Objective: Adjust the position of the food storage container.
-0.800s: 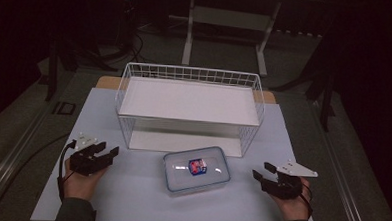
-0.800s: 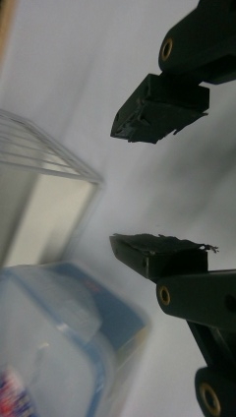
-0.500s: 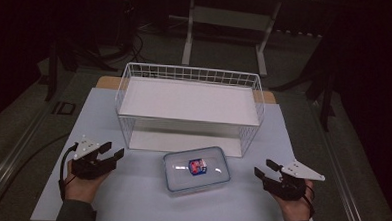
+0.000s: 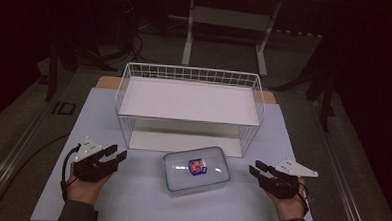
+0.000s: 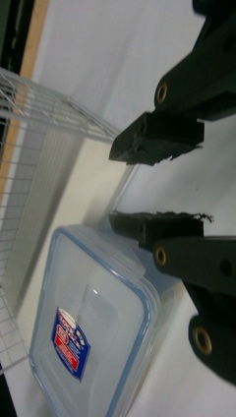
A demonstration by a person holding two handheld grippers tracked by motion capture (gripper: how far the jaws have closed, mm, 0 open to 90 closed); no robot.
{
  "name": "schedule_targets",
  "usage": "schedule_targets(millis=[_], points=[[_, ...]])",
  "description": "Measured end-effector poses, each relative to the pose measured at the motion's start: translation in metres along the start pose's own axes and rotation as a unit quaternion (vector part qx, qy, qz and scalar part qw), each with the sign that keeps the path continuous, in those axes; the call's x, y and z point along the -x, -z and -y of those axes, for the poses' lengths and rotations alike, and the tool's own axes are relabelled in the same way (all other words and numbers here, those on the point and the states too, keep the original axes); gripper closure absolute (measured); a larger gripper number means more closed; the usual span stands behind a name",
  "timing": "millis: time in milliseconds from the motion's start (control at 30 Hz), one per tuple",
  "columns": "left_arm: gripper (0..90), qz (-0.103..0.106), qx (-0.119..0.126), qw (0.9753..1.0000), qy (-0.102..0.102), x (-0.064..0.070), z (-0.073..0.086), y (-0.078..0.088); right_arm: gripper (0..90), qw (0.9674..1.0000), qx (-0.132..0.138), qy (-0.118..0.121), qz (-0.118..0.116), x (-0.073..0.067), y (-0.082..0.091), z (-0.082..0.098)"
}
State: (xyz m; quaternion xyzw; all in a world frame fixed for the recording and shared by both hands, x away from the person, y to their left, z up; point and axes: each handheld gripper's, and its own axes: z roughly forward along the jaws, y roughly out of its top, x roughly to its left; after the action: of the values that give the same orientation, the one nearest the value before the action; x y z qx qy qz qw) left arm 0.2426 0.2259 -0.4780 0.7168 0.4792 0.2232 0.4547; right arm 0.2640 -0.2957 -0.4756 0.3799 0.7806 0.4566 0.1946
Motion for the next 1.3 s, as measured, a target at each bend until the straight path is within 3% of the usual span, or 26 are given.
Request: schedule_targets(millis=[200,433,767,967,1000,1300], points=[[57.3,0.004,-0.002,0.9999,-0.010,0.005,0.000,-0.002,89.0,0.9994,-0.026,0.006,-0.021,-0.006,-0.015,-0.001],[56.3,0.002,-0.001,0.9999,-0.012,0.005,0.000,-0.002,89.9,0.9985,-0.036,0.012,-0.039,-0.012,-0.028,-0.006],[54.6,0.012,0.001,0.9997,-0.019,0.006,0.000,-0.001,89.8,0.9949,-0.076,0.025,-0.061,-0.017,-0.062,-0.009],[54.6,0.017,-0.001,0.9997,-0.017,0.006,0.001,-0.002,89.8,0.9938,-0.087,0.038,-0.058,-0.017,-0.065,-0.008],[54.6,0.018,-0.003,0.9997,-0.018,0.006,0.001,-0.003,89.9,0.9921,-0.094,0.048,-0.069,-0.018,-0.062,-0.008],[54.5,0.025,-0.011,0.9993,-0.025,0.009,0.001,-0.005,89.8,0.9880,-0.106,0.068,-0.090,-0.030,-0.057,-0.008]])
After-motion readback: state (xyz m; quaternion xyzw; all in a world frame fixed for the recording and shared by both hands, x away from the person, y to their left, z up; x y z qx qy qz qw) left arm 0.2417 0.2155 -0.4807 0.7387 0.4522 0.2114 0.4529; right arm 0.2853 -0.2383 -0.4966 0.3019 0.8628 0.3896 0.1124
